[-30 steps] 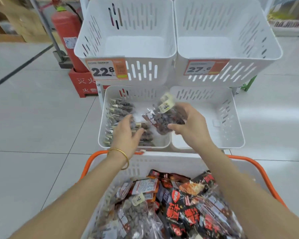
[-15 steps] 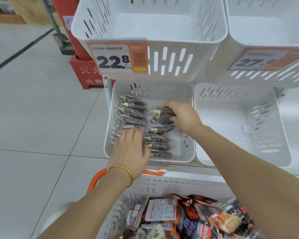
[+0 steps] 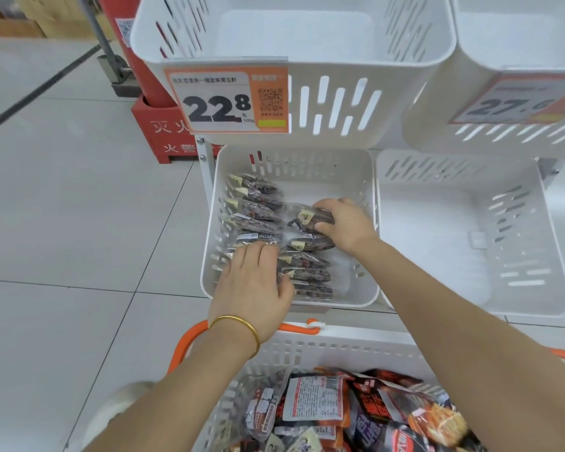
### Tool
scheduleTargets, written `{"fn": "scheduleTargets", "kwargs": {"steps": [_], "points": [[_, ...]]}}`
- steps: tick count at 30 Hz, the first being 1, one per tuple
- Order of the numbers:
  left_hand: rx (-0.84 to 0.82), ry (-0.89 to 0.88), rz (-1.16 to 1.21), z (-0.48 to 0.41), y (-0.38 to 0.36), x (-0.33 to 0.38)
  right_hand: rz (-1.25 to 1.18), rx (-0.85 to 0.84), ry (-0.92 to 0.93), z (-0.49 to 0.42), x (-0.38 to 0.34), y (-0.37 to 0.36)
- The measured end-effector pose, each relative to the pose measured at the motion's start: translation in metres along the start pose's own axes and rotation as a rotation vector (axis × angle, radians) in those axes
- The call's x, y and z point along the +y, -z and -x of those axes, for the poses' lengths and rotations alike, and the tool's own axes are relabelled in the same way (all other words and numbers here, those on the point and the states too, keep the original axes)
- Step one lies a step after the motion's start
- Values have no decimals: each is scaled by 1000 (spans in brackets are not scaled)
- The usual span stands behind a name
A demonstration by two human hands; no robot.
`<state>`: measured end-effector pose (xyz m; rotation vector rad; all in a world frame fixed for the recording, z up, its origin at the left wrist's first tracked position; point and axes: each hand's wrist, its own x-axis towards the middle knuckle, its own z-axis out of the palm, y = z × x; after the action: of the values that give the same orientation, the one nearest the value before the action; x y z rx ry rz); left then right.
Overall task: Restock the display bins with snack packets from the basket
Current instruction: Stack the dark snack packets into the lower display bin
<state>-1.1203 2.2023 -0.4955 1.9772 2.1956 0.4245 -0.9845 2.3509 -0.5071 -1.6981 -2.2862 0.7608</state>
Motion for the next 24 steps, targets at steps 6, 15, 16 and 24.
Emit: {"fn": "scheduleTargets", "kwargs": {"steps": [6,15,16,24], "points": [[3,1,11,0,0,0,193,214,14,10,-3,7],[2,-5,19,-1,-2,-1,173,42,-3,-2,1,-9],[3,-5,24,-1,-2,-1,163,51,-9,-2,0,-10],[8,-15,19,-2,-4,-2,44,87,4,9,-10,-23]]}}
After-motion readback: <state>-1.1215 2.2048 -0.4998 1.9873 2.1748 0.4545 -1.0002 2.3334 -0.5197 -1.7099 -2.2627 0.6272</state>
